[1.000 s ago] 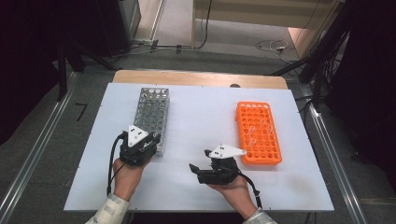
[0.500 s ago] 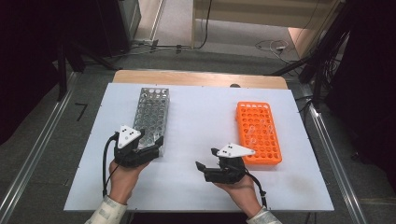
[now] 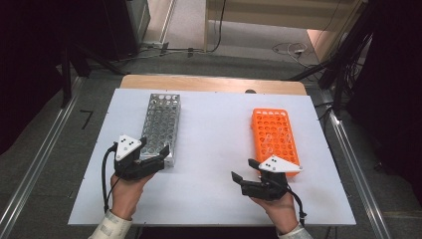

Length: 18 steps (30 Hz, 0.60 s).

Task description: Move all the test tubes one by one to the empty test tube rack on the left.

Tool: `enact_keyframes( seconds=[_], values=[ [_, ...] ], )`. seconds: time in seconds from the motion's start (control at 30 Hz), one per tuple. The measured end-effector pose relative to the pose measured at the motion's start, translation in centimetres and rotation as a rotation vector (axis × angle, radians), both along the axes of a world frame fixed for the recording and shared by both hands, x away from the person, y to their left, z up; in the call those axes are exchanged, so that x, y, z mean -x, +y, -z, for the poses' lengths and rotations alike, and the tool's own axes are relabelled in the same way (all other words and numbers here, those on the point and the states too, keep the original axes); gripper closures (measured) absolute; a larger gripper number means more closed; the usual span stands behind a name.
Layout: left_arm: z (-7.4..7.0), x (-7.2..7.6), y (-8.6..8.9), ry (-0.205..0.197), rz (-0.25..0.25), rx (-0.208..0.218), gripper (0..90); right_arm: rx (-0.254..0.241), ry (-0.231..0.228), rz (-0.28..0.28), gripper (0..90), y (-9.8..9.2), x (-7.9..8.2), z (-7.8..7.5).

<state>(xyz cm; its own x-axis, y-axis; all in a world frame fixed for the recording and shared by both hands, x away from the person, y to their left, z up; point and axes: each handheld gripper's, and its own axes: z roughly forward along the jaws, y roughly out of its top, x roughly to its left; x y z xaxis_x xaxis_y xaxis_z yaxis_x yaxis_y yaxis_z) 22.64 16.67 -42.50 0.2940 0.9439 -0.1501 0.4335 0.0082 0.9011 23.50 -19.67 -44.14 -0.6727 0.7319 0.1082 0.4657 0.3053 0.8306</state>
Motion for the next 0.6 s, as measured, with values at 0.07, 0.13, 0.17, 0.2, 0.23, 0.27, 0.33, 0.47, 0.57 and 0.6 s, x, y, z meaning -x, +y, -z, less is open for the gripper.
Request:
enact_keyframes(
  seconds=[0.07,0.13,0.17,0.2,0.23,0.27,0.33,0.47,0.57,0.6],
  values=[
    [0.0,0.0,0.1,0.0,-0.005,0.0,20.0,0.001,-0.002,0.019,24.9,-0.8,0.2,-0.1],
    [0.0,0.0,0.2,0.002,-0.007,-0.001,19.5,-0.002,-0.001,0.038,24.9,-1.6,0.4,-0.1],
    [0.0,0.0,0.2,0.003,-0.009,-0.001,18.8,0.0,-0.007,0.046,24.9,-2.0,0.4,-0.1],
    [0.0,0.0,0.2,0.002,-0.01,-0.001,18.7,0.001,-0.006,0.057,24.9,-2.4,0.5,-0.1],
    [0.0,0.0,0.1,-0.001,-0.011,-0.002,18.7,0.001,-0.008,0.065,24.9,-2.7,0.5,-0.1],
    [0.0,0.0,0.1,-0.006,-0.014,-0.004,18.7,0.007,-0.014,0.074,24.9,-3.0,0.5,-0.1],
    [0.1,0.0,0.0,-0.008,-0.017,-0.008,18.8,0.025,-0.015,0.092,24.9,-3.7,0.5,0.0],
    [0.2,0.0,-0.1,-0.011,-0.022,-0.007,18.7,0.042,-0.034,0.141,25.0,-4.8,0.0,0.2],
    [0.2,0.0,-0.1,-0.012,-0.023,-0.009,18.7,0.048,-0.042,0.18,25.8,-5.3,-0.6,0.6],
    [0.2,0.0,-0.1,-0.012,-0.023,-0.011,18.8,0.05,-0.042,0.189,26.8,-5.4,-0.7,0.7]
  ],
)
